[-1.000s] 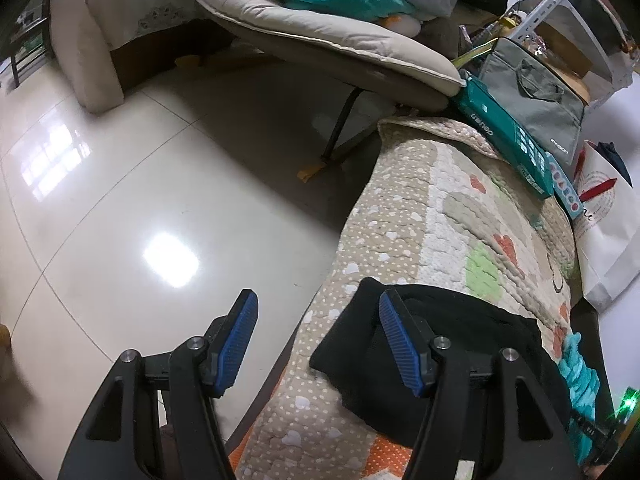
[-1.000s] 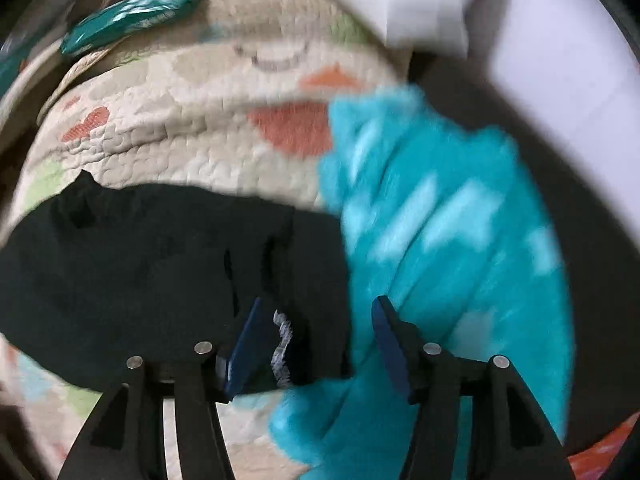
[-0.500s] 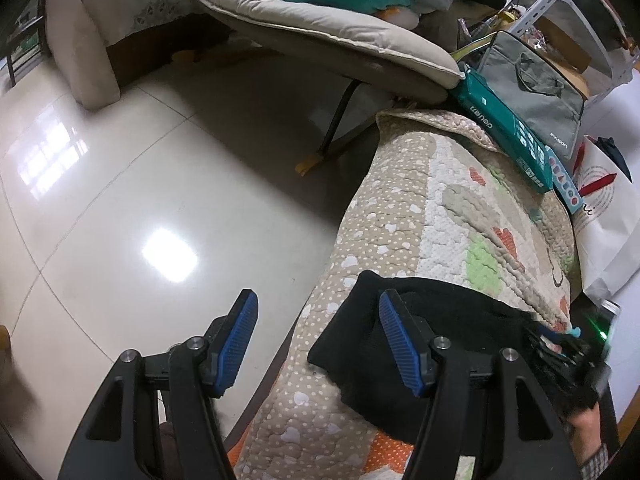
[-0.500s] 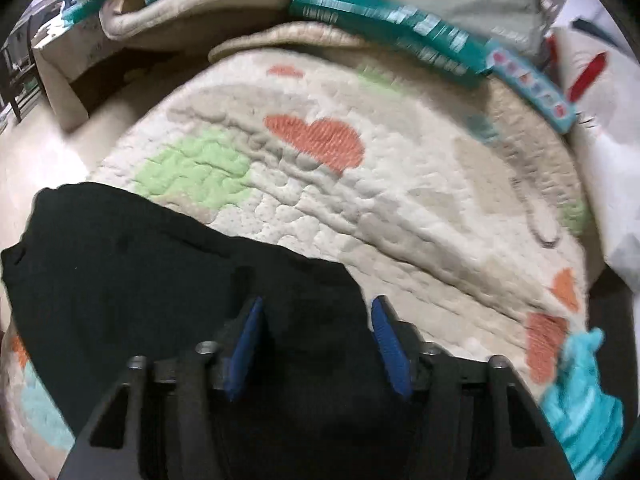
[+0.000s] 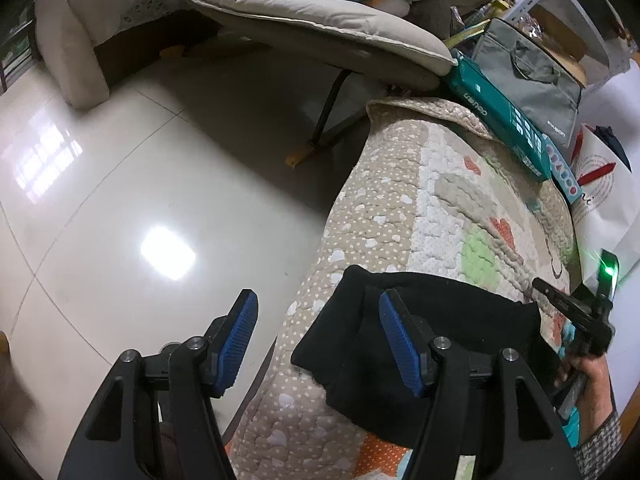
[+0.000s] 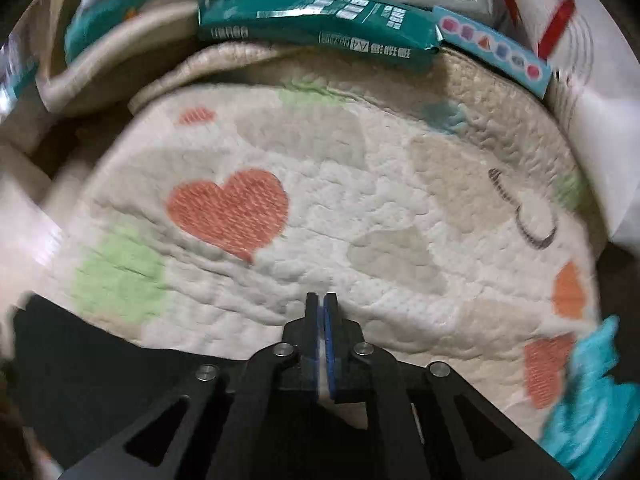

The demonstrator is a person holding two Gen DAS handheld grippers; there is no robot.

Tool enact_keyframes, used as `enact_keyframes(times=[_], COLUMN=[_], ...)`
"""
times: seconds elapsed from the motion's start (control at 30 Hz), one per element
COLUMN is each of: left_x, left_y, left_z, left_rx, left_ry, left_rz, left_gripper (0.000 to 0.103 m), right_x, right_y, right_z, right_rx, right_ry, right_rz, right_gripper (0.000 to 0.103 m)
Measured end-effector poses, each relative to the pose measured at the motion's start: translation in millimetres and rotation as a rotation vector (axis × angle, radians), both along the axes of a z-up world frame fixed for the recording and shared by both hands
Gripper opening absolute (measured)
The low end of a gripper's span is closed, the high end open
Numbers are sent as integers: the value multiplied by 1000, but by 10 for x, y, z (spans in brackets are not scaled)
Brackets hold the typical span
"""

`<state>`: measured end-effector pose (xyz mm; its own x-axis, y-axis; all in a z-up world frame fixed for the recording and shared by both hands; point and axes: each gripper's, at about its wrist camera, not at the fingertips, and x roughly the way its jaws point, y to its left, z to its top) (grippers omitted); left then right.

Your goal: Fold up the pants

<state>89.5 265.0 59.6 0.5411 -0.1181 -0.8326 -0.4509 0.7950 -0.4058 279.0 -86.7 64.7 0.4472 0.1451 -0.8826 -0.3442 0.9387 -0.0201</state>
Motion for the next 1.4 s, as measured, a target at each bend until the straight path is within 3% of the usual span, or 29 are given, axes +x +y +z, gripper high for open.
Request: enact_keyframes(times=[0.03, 0.07, 0.1, 0.17, 0.23, 0.3, 0.43, 0.57, 0.67, 0.7, 0.73, 0.8, 0.9, 1.0, 1.13, 1.23, 1.4], left_x=[-1, -3, -4, 1, -1, -3, -13, -12, -60, -87, -135, -244, -420, -482, -449, -424, -356], left_y=[10, 19, 18, 0, -17, -19, 8, 54, 183, 234, 318, 439, 456, 276, -85, -171, -154], left_z=[0, 0, 3, 6, 7, 2, -14, -40, -115, -140, -173, -194, -216, -340, -624, -689, -781], left_rx=[-4, -10, -13, -14, -16, -18, -16, 3, 17, 21, 24, 15, -8, -155, -311, -299, -411], left_ry=[-1, -3, -4, -5, -4, -2, 1, 10, 28, 33, 38, 24, 15, 0, -49, -76, -115], left_rz=[3, 6, 7, 3, -4, -5, 6, 19, 36, 44, 62, 93, 140, 162, 103, 69, 80], left_gripper=[63, 63, 63, 63, 63, 63, 63, 63, 63, 63, 63, 63, 63, 63, 63, 63, 66], right_x=[-36, -100, -166, -280, -375, -395, -228, -13, -73, -126, -220, -368, -573, -814, -1050, -1164, -1143], right_y=[-39, -66, -58, -17, 60, 89, 153, 173, 236, 305, 430, 661, 1125, 1628, 2161, 2439, 2775], right_z=[28, 65, 76, 28, -79, -200, -244, -199, -32, 45, 123, 214, 262, 207, 62, -93, -379], right_rx=[17, 24, 27, 37, -9, -56, -89, -232, -219, -185, -142, -70, 37, 82, 11, -52, -141], right_ry=[4, -14, -18, 35, 62, 81, 41, -53, -104, -110, -117, -111, -41, 32, 84, 111, 141], right_rz=[3, 12, 31, 73, 106, 118, 67, -56, -70, -47, 2, 101, 291, 443, 590, 662, 726], right_gripper=[81, 90, 89, 80, 41, 11, 3, 1, 8, 22, 47, 70, 70, 70, 70, 70, 70])
